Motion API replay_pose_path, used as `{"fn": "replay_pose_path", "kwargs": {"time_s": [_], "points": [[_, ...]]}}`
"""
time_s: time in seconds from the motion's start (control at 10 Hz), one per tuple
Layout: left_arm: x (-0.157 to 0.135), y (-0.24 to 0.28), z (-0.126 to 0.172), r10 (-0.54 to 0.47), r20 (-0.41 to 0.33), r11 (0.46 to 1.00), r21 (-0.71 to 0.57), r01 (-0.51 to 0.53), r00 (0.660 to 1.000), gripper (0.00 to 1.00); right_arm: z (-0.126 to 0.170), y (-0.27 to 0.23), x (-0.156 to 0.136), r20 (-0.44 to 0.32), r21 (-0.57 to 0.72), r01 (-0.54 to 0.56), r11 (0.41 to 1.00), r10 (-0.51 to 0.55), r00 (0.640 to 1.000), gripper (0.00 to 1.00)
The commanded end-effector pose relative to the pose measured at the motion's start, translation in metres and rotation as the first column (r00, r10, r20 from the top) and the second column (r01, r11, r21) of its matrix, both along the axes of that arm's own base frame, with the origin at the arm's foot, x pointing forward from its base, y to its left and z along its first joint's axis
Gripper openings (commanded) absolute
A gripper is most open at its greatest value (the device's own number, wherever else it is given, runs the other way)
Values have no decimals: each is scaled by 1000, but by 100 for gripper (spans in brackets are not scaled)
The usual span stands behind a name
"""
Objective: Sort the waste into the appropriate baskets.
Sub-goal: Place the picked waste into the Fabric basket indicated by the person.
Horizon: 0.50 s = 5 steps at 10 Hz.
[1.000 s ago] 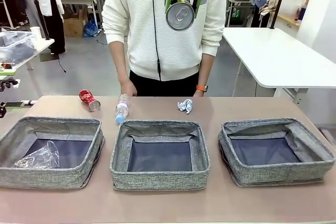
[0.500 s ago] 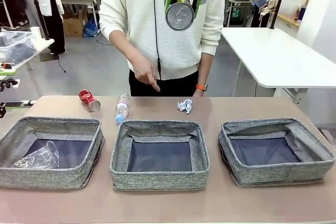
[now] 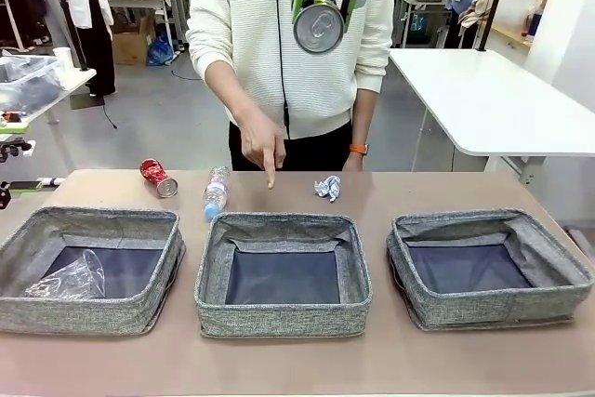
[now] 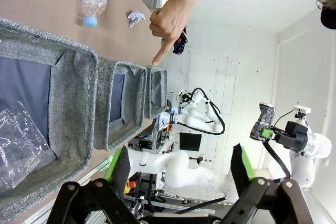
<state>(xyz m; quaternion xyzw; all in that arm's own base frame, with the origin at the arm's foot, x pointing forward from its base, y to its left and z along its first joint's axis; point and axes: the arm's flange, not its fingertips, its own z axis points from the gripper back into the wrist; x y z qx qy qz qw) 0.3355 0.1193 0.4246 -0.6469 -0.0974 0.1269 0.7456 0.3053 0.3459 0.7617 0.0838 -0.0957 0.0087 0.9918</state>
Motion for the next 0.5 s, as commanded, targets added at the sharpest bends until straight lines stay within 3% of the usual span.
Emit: {"fn": "replay_pose_path", "kwargs": {"time_s": [0.0,0.4], "points": [[0,-1,0,4,11,1000,6,-4,1000,100,-2,-1,-3,5,-8,4,1000,-4,1000,48],[0,-1,0,4,11,1000,6,-4,1000,100,0,0,0,0,0,0,1000,0,1000,48]]}}
